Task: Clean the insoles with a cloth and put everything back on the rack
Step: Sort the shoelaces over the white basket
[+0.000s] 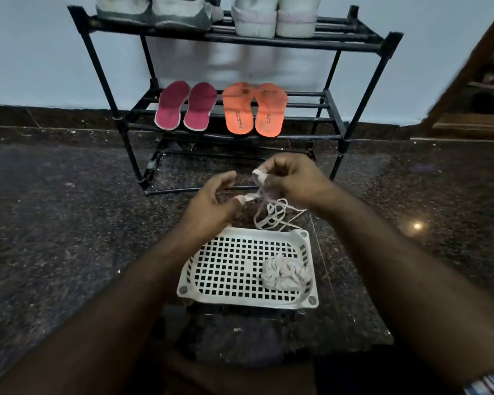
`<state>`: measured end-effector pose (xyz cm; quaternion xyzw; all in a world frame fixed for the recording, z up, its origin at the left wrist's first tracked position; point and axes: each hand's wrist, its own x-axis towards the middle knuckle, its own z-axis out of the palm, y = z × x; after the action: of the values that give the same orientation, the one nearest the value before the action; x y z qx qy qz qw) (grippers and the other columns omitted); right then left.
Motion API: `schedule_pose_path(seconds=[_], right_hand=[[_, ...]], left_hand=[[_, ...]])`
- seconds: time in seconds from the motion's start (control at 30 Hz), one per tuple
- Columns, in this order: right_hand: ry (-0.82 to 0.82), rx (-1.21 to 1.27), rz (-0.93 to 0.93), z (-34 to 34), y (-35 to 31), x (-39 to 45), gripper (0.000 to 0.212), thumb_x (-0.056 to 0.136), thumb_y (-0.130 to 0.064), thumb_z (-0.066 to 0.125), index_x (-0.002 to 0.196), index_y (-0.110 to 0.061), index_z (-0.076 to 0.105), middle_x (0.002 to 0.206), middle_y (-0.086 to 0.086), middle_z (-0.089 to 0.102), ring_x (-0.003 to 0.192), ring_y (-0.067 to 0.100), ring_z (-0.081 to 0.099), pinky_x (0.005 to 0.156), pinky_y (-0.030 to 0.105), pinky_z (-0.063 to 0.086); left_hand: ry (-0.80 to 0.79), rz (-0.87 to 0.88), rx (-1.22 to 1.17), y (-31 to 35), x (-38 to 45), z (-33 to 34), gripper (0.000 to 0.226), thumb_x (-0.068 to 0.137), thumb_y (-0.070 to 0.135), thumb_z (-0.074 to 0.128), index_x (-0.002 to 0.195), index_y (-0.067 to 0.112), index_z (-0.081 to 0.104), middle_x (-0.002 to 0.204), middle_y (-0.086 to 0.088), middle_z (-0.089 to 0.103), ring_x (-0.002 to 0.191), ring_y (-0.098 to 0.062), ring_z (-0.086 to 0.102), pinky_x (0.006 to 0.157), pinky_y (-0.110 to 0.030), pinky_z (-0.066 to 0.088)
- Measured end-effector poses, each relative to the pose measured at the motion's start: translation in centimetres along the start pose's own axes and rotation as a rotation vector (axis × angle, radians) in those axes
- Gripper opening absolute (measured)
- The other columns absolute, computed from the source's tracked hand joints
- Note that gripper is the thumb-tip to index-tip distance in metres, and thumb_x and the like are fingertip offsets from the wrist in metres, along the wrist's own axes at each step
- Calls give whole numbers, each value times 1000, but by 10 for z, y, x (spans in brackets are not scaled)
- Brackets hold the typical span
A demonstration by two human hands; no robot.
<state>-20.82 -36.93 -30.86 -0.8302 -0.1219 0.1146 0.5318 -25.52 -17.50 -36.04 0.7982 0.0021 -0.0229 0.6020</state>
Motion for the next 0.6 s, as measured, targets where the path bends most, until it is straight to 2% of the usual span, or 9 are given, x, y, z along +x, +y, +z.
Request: schedule_pose_path(seconds=[0.07, 0.13, 0.2, 0.27, 0.3, 0.37, 0.47, 0.53, 0.6], right_hand=[[-52, 40, -32, 18, -5, -12, 8, 90, -2, 64, 96, -7, 67, 88, 21, 70, 74, 32, 65, 71, 54, 56], [-20, 160, -71, 35, -5, -20, 7, 90, -4, 66, 96, -6, 67, 88, 23, 70, 71, 35, 64, 65, 55, 54], [116, 202, -87, 44, 6, -26, 13, 89, -4, 67, 100, -10, 69, 88, 12, 72, 73, 27, 67, 68, 44, 56], [198, 65, -60, 43, 27, -28, 30, 89, -3, 66, 114, -18, 68, 93, -4, 72, 77, 11, 68, 69, 34, 57], [175, -55, -21, 42, 36, -30, 42, 87, -2, 65, 123, -24, 65, 96, -9, 70, 76, 5, 65, 65, 26, 54], [63, -297, 49, 43, 50, -34, 58, 85, -5, 65, 136, -31, 55, 109, -7, 68, 74, 6, 62, 59, 15, 48], [-4, -497, 44, 49, 62, -33, 43, 88, -15, 65, 129, -29, 62, 123, -7, 65, 87, 2, 54, 59, 0, 29], [18, -562, 82, 50, 66, -30, 28, 90, -20, 63, 117, -26, 69, 118, -7, 67, 90, 4, 56, 56, 6, 29], [47, -562, 122, 50, 74, -26, 31, 90, -22, 64, 121, -26, 66, 123, -7, 65, 102, 9, 61, 69, 14, 34]], left_hand=[[-90, -1, -24, 3, -10, 5, 51, 94, 24, 68, 139, 37, 49, 122, 12, 65, 91, -11, 71, 64, -24, 53], [-127, 7, -61, -1, -15, 11, 31, 96, 22, 65, 126, 29, 59, 105, 3, 73, 87, -14, 72, 65, -27, 55], [-70, -15, -102, -7, -16, 10, 12, 100, 19, 60, 109, 22, 66, 90, 0, 75, 80, -17, 73, 69, -29, 58], [-22, -54, -156, -12, -15, 5, 13, 101, 19, 58, 102, 15, 70, 82, -1, 73, 73, -16, 70, 71, -29, 58], [-29, -75, -222, -13, -14, 3, 15, 101, 18, 57, 102, 11, 70, 84, -3, 73, 72, -15, 68, 70, -28, 57], [-57, -113, -440, -8, -14, 3, 18, 102, 16, 54, 105, 6, 69, 89, -8, 72, 72, -13, 65, 68, -25, 55], [-76, -116, -759, 2, -10, 4, 19, 103, 13, 49, 101, 6, 66, 83, -9, 66, 68, -15, 61, 62, -24, 52], [-62, -127, -889, 6, -8, 3, 19, 101, 12, 47, 94, 8, 64, 77, -6, 61, 63, -15, 57, 57, -23, 49], [-42, -152, -966, 6, -6, 0, 20, 98, 14, 45, 85, 10, 60, 71, -2, 55, 60, -14, 52, 54, -23, 45]])
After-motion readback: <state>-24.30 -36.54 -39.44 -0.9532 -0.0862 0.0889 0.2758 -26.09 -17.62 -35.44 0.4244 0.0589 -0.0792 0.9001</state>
